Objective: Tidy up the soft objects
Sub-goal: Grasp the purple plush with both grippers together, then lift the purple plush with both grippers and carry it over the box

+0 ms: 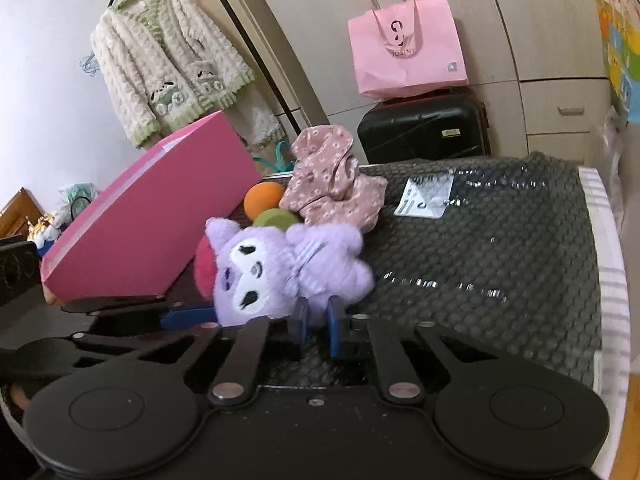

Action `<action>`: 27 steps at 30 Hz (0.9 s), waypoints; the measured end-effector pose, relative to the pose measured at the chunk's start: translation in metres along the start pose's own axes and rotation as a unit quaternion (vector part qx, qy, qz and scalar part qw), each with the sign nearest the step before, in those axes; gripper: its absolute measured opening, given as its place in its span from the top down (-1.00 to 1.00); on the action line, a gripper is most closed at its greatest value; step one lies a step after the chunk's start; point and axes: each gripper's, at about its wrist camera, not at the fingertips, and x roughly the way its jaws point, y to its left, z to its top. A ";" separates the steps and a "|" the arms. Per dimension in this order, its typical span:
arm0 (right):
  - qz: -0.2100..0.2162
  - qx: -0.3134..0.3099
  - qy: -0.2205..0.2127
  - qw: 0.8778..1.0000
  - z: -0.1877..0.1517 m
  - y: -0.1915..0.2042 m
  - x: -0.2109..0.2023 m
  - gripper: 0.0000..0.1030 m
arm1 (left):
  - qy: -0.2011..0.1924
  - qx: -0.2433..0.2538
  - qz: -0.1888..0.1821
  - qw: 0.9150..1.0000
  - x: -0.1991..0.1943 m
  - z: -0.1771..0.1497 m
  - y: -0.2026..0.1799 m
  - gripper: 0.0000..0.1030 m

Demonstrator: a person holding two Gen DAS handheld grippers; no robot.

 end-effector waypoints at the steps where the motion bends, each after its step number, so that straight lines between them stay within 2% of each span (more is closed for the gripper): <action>1: -0.005 -0.006 -0.002 1.000 -0.002 0.003 -0.002 0.79 | 0.000 0.001 -0.001 1.000 -0.002 0.000 -0.001 0.36; 8: -0.014 -0.023 -0.007 1.000 -0.001 0.013 -0.020 0.79 | 0.015 -0.029 -0.019 0.999 -0.011 -0.002 0.007 0.39; 9: -0.016 -0.027 -0.011 0.999 0.001 0.014 -0.024 0.72 | 0.016 -0.030 -0.017 0.999 -0.012 -0.002 0.008 0.39; 11: -0.021 -0.032 -0.018 0.999 0.006 0.015 -0.031 0.71 | 0.019 -0.027 -0.020 0.999 -0.015 -0.003 0.008 0.39; 14: -0.008 -0.023 -0.023 0.999 0.015 0.011 -0.035 0.16 | 0.031 -0.032 -0.040 0.998 -0.020 -0.004 0.007 0.39; 17: -0.001 -0.019 -0.007 1.000 0.022 0.010 -0.027 0.12 | 0.045 -0.044 -0.058 0.996 -0.021 -0.005 0.010 0.39; 21: -0.011 -0.026 0.025 0.999 0.022 0.013 -0.005 0.04 | 0.055 -0.055 -0.058 0.995 -0.016 -0.009 0.015 0.39; 27: 0.022 0.049 0.029 0.998 0.012 -0.009 0.000 -0.14 | 0.056 -0.052 -0.064 0.995 -0.013 -0.010 0.017 0.39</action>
